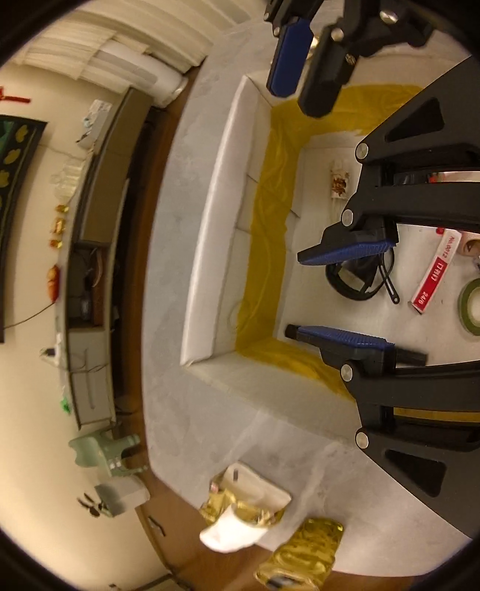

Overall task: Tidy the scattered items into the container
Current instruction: 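Lower both grippers into the box and open them to release marker and tube, then move the left gripper toward the gold tin while the right gripper approaches the tissue pack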

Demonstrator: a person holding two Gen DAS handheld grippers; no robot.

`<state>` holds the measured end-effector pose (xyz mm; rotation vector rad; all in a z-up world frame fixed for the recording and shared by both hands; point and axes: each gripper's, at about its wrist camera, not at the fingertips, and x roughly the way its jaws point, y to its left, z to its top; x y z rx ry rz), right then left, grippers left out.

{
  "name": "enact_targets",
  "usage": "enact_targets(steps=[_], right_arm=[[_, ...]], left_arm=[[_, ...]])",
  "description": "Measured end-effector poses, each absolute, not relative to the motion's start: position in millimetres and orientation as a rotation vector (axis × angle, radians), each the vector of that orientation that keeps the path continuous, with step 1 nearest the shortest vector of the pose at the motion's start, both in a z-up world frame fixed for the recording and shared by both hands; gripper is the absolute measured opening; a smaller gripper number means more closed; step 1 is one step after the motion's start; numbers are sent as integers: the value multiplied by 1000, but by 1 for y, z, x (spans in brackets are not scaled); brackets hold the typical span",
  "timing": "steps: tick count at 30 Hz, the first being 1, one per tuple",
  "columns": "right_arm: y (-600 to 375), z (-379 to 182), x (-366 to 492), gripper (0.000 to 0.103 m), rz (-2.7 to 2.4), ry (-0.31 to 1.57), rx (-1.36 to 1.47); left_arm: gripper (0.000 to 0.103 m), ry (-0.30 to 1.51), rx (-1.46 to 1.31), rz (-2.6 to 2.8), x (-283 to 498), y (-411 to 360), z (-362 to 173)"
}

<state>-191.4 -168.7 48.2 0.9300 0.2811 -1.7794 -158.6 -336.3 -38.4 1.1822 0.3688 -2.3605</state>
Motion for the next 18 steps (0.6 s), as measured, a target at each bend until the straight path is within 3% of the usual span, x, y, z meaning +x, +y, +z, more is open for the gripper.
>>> enact_targets(steps=[4, 7, 18], right_arm=[[-119, 95, -183, 44, -1788, 124, 854], [-67, 113, -183, 54, -1790, -41, 839], [31, 63, -167, 54, -1870, -88, 964]], left_arm=[[36, 414, 1077, -2372, -132, -335, -13], [36, 469, 999, -2396, -109, -330, 5], [38, 691, 729, -2598, -36, -290, 62]])
